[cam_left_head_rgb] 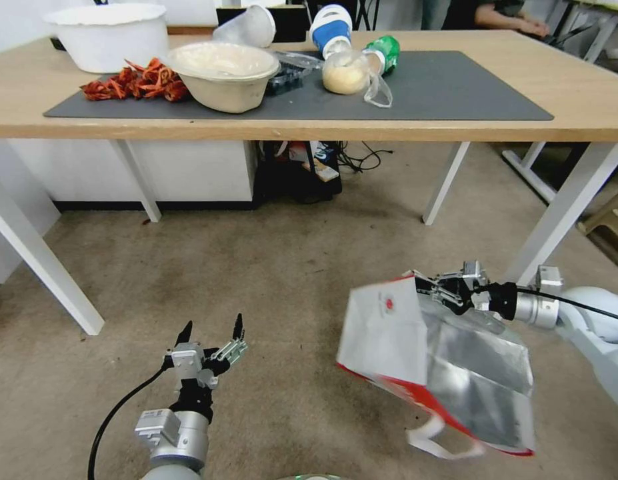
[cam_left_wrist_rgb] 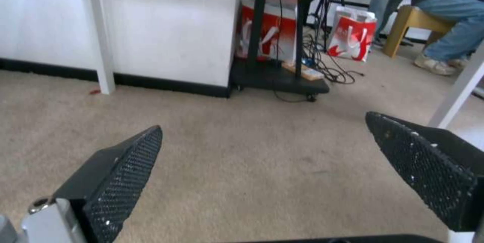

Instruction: Pick up the food delivery bag from the floor and place it on the table.

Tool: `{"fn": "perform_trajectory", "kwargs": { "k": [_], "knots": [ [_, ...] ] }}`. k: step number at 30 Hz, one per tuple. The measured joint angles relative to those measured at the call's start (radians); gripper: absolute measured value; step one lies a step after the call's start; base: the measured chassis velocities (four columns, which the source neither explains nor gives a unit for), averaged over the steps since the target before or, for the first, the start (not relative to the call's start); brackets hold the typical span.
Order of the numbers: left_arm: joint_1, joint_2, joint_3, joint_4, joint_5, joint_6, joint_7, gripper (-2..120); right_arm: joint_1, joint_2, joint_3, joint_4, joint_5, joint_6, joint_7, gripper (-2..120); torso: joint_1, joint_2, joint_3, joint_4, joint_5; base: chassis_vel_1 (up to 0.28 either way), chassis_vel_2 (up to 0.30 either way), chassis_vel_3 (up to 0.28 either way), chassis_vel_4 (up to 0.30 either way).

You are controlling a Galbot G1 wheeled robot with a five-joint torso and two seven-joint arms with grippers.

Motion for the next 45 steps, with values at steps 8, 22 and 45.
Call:
{"fn": "perform_trajectory", "kwargs": {
  "k": [8, 22, 45],
  "knots": [
    [0.001, -0.001, -0.006, -0.018, 0.008, 0.002, -0.014, 100, -0.079, 0.003, 0.087, 0.143, 0.210, -0.095, -0.037, 0, 0.000, 0.000, 0.000, -0.0001, 0.0000, 0.000, 0.000, 0.000, 0.000],
    [0.010, -0.010, -0.012, -0.052, 0.013, 0.004, -0.036, 100, -0.166, 0.014, 0.171, 0.250, 0.461, -0.207, -0.132, 0, 0.000, 0.000, 0.000, -0.0001, 0.0001, 0.000, 0.000, 0.000, 0.000],
    [0.025, -0.004, -0.004, -0.058, -0.016, -0.021, -0.011, 100, -0.201, 0.032, 0.183, 0.260, 0.457, -0.225, -0.178, 0, 0.001, 0.034, 0.032, -0.0001, 0.0002, 0.000, 0.000, 0.000, 0.000]
  ]
}}
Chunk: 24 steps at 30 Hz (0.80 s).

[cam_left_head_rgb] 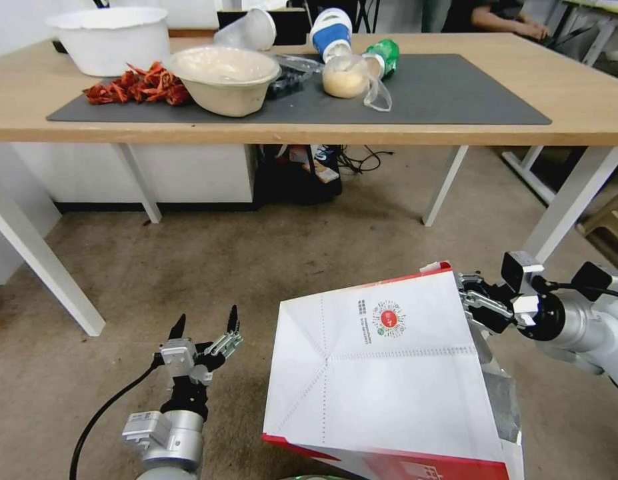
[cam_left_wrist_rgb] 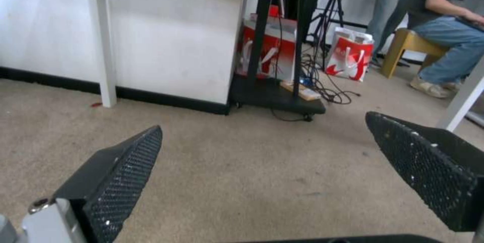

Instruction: Pick up the food delivery bag from the floor and place it on the table.

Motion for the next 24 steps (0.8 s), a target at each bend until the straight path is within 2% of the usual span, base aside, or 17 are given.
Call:
{"fn": "perform_trajectory", "kwargs": {
  "k": [8, 24],
  "knots": [
    [0.000, 0.002, -0.003, -0.004, 0.001, 0.007, -0.003, 100, 0.003, 0.005, -0.001, 0.005, -0.003, -0.003, -0.003, 0, 0.004, 0.039, 0.036, 0.0000, 0.0000, 0.000, 0.000, 0.000, 0.000],
    [-0.003, 0.003, 0.003, 0.006, 0.010, 0.007, -0.004, 100, 0.004, 0.005, 0.002, 0.007, -0.004, -0.004, 0.000, 0, 0.013, 0.103, 0.090, 0.0000, 0.0000, 0.000, 0.000, 0.000, 0.000]
  ]
}}
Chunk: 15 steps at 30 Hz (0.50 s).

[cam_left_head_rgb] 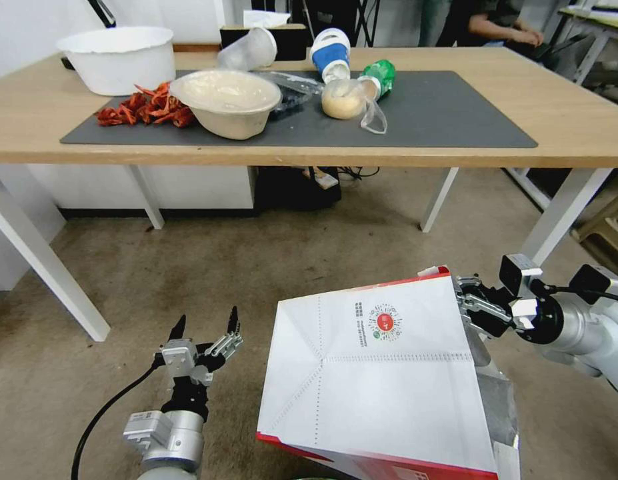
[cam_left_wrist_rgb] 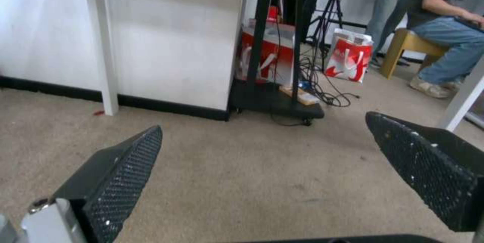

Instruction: Pick up the food delivery bag from the floor and place it on the table.

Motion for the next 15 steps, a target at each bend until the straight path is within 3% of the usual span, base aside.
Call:
{"fn": "perform_trajectory", "kwargs": {
  "k": [15],
  "knots": [
    [-0.003, 0.002, 0.000, 0.005, 0.002, -0.001, 0.001, 100, 0.010, -0.003, -0.004, 0.000, 0.000, -0.001, 0.004, 0, 0.013, 0.057, 0.044, 0.0000, 0.0000, 0.000, 0.000, 0.000, 0.000]
  ]
}}
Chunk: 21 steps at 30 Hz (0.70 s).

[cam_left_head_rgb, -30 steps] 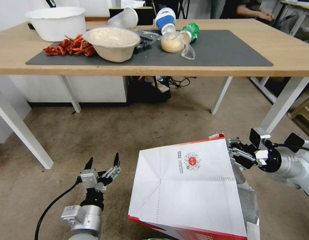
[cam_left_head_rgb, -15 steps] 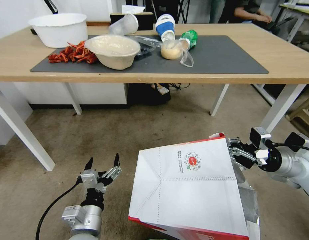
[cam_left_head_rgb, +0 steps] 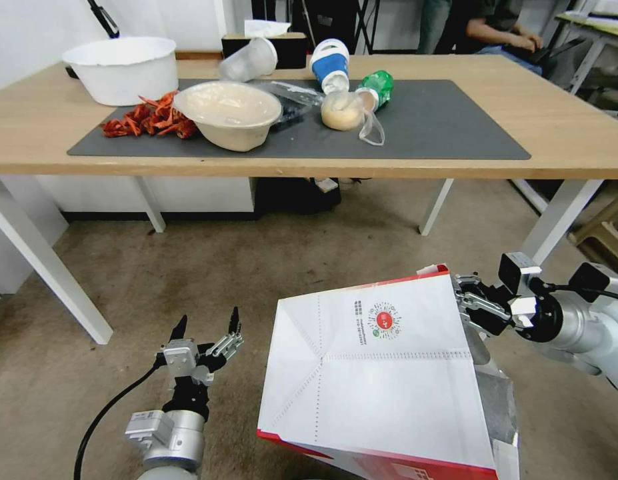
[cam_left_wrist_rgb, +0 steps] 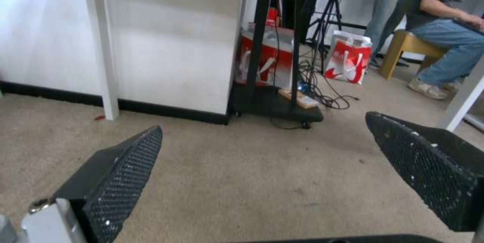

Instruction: Pick up the food delivery bag from the floor and place it on the table.

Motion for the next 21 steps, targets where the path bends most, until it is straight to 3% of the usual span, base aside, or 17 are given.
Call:
{"fn": "perform_trajectory", "kwargs": {
  "k": [14, 21],
  "knots": [
    [0.002, -0.003, 0.002, 0.001, 0.007, -0.001, 0.003, 100, -0.001, -0.001, -0.001, -0.005, -0.002, 0.001, 0.001, 0, 0.009, 0.034, 0.025, 0.0000, 0.0001, 0.000, 0.000, 0.000, 0.000],
    [0.003, -0.004, 0.007, 0.001, 0.006, 0.001, 0.003, 100, -0.003, -0.002, 0.000, -0.009, -0.006, 0.002, 0.001, 0, 0.019, 0.069, 0.050, 0.0000, 0.0000, 0.000, 0.000, 0.000, 0.000]
  ]
}}
